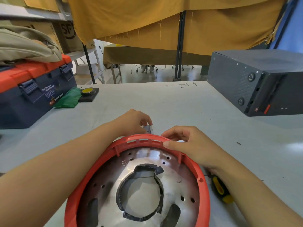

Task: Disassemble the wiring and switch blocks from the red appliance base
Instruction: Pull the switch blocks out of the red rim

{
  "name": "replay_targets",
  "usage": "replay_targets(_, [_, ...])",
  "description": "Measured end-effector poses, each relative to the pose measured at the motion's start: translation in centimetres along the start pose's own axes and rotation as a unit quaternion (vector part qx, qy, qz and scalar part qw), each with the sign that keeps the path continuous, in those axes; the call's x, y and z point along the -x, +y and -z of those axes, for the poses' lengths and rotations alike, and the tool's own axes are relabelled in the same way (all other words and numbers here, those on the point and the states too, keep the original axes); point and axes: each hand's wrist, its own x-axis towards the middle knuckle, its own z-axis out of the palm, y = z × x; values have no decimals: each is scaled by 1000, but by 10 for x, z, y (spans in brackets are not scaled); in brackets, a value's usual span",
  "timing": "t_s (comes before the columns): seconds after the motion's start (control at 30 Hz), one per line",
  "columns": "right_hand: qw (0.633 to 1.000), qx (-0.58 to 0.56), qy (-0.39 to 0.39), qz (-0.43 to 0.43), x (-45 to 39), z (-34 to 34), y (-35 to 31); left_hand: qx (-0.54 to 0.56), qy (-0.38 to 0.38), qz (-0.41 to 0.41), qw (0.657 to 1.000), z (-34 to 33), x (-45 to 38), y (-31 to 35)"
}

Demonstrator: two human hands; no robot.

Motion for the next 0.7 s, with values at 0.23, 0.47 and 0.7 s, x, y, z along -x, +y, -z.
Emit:
replay_targets(0.23, [1000,23,7,4,0,0,1,4,18,2,1000,2,1,-1])
replay_targets(0.47, [999,50,21,3,1,-1,-1,118,52,19,992,19,32,4])
replay_targets(0.7, [996,82,37,9,2,-3,-6,203,109,75,970,24,95,-5])
